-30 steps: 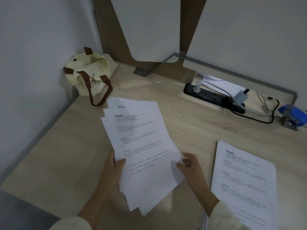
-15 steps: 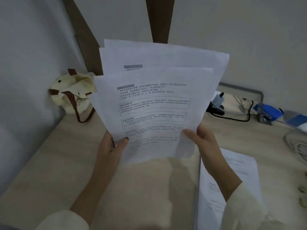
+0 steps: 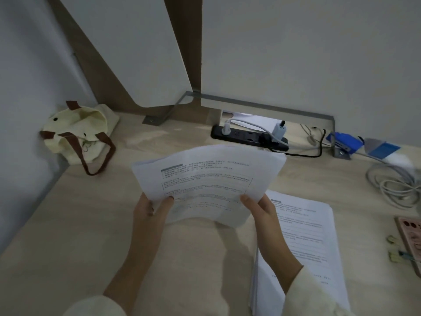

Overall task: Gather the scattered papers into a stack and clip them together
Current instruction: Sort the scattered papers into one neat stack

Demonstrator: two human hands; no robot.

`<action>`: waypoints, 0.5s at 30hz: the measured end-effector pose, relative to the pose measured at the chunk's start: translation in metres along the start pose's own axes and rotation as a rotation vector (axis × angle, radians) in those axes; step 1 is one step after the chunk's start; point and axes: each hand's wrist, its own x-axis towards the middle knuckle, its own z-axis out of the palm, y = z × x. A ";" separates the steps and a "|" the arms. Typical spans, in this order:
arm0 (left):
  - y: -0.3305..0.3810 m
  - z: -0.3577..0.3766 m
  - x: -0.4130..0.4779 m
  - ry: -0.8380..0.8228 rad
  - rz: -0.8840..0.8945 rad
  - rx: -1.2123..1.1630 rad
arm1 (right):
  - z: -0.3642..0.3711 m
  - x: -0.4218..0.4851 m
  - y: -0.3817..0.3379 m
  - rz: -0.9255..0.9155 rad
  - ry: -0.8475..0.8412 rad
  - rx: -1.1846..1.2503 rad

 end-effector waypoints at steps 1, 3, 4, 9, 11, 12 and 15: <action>-0.001 0.001 -0.001 0.000 -0.014 0.000 | -0.001 0.000 0.003 0.012 -0.005 -0.015; -0.004 0.002 -0.004 -0.015 -0.055 0.026 | -0.002 -0.002 0.009 0.056 -0.041 -0.062; -0.005 0.003 -0.006 -0.027 -0.067 0.044 | -0.003 -0.002 0.012 0.078 -0.053 -0.080; -0.003 0.007 -0.009 -0.062 -0.116 0.113 | -0.018 -0.005 0.015 0.144 -0.015 -0.095; 0.001 0.015 -0.012 -0.081 -0.144 0.135 | -0.031 -0.008 0.014 0.163 0.014 -0.101; 0.002 0.021 -0.015 -0.096 -0.158 0.141 | -0.040 -0.009 0.014 0.171 0.030 -0.109; 0.004 0.047 -0.026 -0.156 -0.207 0.142 | -0.071 -0.016 0.013 0.213 0.082 -0.141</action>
